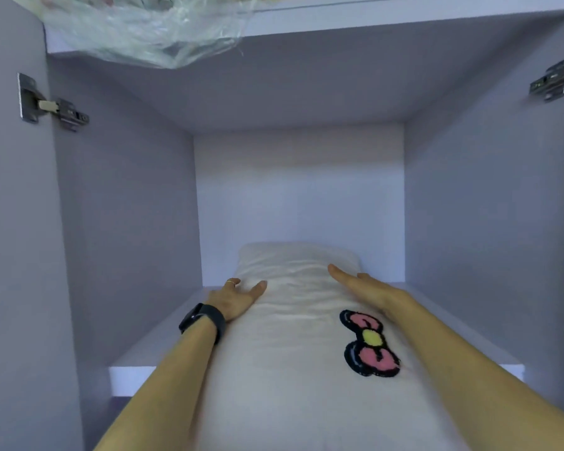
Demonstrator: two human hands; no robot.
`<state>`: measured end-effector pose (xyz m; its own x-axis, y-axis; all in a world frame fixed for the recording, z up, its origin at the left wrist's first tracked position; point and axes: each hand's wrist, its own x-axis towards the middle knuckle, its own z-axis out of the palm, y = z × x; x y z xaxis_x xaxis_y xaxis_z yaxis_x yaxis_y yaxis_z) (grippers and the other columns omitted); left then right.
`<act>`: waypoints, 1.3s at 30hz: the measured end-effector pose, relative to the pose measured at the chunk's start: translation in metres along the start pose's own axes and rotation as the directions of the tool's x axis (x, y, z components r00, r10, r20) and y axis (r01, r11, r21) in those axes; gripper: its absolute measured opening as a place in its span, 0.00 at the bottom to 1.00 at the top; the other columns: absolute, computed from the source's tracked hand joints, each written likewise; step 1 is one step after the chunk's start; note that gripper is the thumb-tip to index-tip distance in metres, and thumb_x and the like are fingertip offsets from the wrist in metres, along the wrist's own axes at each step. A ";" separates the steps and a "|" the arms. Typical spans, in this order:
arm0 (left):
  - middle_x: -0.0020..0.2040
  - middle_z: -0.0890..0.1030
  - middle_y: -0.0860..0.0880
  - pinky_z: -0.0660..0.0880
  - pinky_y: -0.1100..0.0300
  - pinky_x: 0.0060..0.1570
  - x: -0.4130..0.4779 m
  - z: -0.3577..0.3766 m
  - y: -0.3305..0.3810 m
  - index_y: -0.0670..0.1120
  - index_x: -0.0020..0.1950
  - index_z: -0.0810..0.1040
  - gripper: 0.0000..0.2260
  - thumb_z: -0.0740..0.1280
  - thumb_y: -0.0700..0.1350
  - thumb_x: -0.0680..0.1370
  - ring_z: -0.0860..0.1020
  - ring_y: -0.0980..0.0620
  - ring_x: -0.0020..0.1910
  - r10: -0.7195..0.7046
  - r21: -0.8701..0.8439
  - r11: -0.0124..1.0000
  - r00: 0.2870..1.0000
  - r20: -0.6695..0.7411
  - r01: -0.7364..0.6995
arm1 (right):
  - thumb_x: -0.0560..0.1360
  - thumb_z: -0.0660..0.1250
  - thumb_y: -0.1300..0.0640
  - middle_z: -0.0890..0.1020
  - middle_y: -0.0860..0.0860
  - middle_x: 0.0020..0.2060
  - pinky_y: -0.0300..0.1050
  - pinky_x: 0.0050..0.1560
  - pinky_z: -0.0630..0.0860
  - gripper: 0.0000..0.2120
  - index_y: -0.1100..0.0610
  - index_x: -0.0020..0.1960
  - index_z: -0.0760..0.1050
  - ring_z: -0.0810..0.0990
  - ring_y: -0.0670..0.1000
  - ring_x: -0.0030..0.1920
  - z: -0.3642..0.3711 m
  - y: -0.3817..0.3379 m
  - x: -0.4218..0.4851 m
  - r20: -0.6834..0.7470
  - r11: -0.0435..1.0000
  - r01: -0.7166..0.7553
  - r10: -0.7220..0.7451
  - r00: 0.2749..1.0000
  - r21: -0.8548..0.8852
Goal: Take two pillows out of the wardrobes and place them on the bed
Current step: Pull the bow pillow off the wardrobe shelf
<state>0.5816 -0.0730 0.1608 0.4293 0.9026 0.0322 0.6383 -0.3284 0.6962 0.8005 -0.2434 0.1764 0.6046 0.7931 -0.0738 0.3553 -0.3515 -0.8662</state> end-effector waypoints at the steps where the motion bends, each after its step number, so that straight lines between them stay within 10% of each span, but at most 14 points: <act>1: 0.78 0.63 0.45 0.63 0.45 0.74 0.009 0.007 -0.006 0.59 0.79 0.58 0.50 0.57 0.83 0.62 0.67 0.41 0.75 -0.004 -0.028 1.000 1.000 0.002 0.004 | 0.59 0.62 0.16 0.51 0.50 0.82 0.56 0.79 0.52 0.65 0.49 0.83 0.43 0.52 0.56 0.81 0.004 0.001 0.008 -0.007 1.000 -0.024 0.024 1.000 -0.002; 7: 0.76 0.63 0.44 0.63 0.40 0.72 0.021 0.036 -0.031 0.70 0.77 0.53 0.48 0.52 0.85 0.59 0.66 0.36 0.72 -0.051 0.013 0.999 0.993 -0.105 0.052 | 0.43 0.54 0.09 0.51 0.51 0.81 0.63 0.76 0.58 0.67 0.31 0.78 0.44 0.59 0.61 0.78 0.038 0.039 0.041 -0.161 0.968 -0.107 0.071 0.984 -0.226; 15: 0.71 0.67 0.45 0.63 0.43 0.68 -0.024 0.049 -0.034 0.68 0.77 0.58 0.39 0.54 0.80 0.68 0.67 0.38 0.68 0.009 0.086 0.996 0.968 -0.251 0.013 | 0.60 0.55 0.14 0.60 0.53 0.77 0.62 0.70 0.61 0.48 0.30 0.77 0.50 0.64 0.62 0.72 0.041 0.052 0.003 -0.267 0.931 -0.048 -0.054 0.962 -0.362; 31: 0.65 0.72 0.46 0.69 0.43 0.68 -0.148 0.089 -0.081 0.80 0.71 0.45 0.42 0.59 0.83 0.62 0.70 0.39 0.67 -0.066 -0.270 0.962 0.937 -0.342 -0.031 | 0.54 0.65 0.16 0.42 0.47 0.81 0.64 0.76 0.56 0.56 0.22 0.72 0.36 0.52 0.59 0.80 0.057 0.149 -0.103 -0.296 0.983 0.186 -0.178 0.938 -0.004; 39: 0.64 0.66 0.45 0.72 0.39 0.65 -0.172 0.132 -0.074 0.81 0.70 0.45 0.40 0.64 0.78 0.65 0.72 0.39 0.63 -0.055 -0.281 0.956 0.895 -0.442 -0.080 | 0.62 0.67 0.21 0.53 0.50 0.77 0.62 0.74 0.57 0.51 0.26 0.75 0.43 0.57 0.58 0.75 0.076 0.163 -0.100 -0.453 0.947 0.265 -0.320 0.832 -0.181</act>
<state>0.5447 -0.2405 0.0089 0.0669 0.9492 0.3076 0.3960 -0.3082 0.8650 0.7431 -0.3423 0.0053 0.7125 0.5469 0.4396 0.6262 -0.2128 -0.7501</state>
